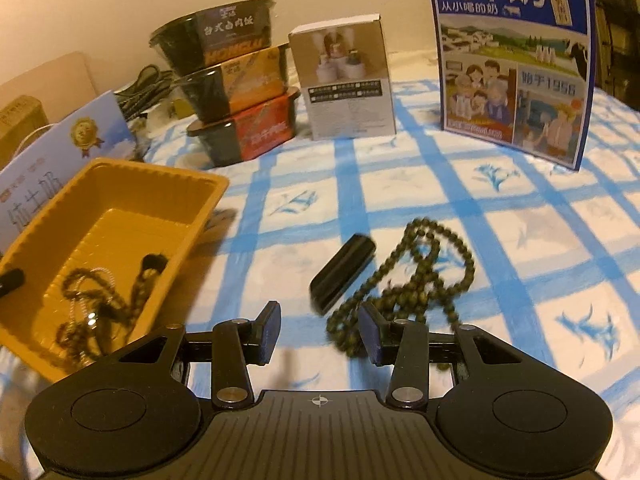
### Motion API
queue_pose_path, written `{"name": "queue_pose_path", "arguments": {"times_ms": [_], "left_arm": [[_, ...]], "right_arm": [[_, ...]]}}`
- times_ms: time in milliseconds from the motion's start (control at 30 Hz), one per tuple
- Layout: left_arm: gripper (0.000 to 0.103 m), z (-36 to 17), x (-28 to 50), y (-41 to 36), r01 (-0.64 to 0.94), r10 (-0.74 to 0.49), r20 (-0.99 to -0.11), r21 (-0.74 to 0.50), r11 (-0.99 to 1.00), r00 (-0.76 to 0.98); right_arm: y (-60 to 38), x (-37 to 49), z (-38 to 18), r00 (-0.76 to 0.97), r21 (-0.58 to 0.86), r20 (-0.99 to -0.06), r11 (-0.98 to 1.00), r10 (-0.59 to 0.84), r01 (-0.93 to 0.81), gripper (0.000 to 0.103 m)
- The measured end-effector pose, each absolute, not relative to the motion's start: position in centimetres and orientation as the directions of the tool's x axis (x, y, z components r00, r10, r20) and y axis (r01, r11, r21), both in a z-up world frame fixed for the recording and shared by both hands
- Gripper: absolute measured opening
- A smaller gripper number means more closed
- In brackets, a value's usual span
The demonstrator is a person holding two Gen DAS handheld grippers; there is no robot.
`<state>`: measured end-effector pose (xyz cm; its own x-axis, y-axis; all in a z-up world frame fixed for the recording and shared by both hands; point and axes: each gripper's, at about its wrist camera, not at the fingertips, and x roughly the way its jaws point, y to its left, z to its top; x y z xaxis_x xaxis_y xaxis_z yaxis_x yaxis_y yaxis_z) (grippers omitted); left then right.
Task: Organize jewelry
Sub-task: 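Move the right tool back to the black cylindrical case, then grasp the black cylindrical case with the right tool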
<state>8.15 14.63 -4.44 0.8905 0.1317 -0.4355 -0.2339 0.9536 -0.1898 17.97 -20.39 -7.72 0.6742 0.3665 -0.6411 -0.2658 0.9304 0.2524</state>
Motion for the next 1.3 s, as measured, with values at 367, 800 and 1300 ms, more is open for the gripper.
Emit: {"name": "queue_pose_path", "arguments": {"times_ms": [367,800,1300], "left_arm": [[0.006,-4.4,8.2,14.6,-0.232,0.132,-0.434,-0.187,0.955,0.891],[0.006,-4.3,8.2,14.5,-0.23,0.13,-0.434,-0.186,0.955,0.892],[0.006,-4.4,8.1,14.6,-0.229,0.127,-0.435,-0.192,0.954,0.892]], "right_arm": [[-18.6,22.8,-9.2,0.69,0.237,-0.649,0.947,0.32,-0.217,0.044],[-15.9,23.1,-11.3,0.682,0.055,-0.669,0.935,0.295,-0.35,0.032],[-15.7,18.8,-11.3,0.585,0.149,-0.696,0.88,0.417,-0.45,0.03]]}}
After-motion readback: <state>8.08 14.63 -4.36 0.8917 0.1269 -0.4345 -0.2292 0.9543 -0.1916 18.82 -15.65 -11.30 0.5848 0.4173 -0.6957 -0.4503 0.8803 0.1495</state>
